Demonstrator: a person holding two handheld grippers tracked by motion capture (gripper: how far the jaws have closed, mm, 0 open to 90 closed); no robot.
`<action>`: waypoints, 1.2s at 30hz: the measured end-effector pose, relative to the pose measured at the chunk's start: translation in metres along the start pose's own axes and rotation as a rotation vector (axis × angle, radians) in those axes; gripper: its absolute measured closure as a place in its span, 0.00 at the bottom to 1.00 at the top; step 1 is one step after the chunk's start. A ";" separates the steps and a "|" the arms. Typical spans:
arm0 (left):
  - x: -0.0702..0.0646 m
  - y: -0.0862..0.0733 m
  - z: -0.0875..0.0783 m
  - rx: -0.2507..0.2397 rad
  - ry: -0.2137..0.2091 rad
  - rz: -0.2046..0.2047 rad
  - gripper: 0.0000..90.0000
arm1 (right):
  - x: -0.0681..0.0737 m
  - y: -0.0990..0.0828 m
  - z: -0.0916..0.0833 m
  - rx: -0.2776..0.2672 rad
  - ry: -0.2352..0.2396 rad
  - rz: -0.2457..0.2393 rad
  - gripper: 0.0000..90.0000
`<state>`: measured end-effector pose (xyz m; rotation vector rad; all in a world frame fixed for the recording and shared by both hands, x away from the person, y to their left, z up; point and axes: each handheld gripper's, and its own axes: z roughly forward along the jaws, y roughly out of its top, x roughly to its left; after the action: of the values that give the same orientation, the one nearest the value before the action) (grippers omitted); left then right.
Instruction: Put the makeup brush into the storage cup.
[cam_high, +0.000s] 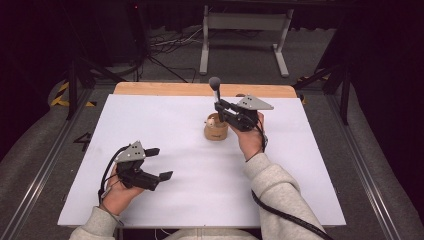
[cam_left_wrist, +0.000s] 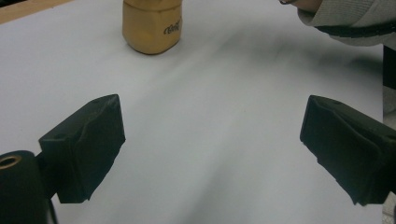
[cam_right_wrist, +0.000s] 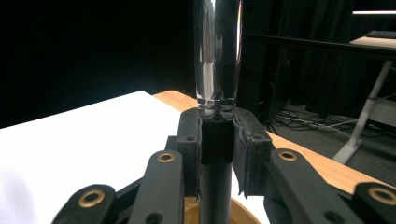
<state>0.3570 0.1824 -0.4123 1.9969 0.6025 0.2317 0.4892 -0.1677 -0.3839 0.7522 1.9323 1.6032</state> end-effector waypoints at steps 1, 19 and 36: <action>0.000 0.000 0.000 -0.005 0.003 0.002 0.08 | -0.001 -0.002 0.001 -0.001 -0.007 0.006 0.83; 0.002 -0.001 -0.002 -0.022 0.009 -0.002 0.08 | -0.004 -0.025 0.009 0.024 -0.021 0.039 0.83; 0.002 0.000 -0.001 -0.023 0.003 0.002 0.08 | -0.005 -0.038 0.011 0.055 -0.026 0.064 0.82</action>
<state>0.3582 0.1845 -0.4121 1.9756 0.5974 0.2423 0.4971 -0.1686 -0.4226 0.8609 1.9588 1.5746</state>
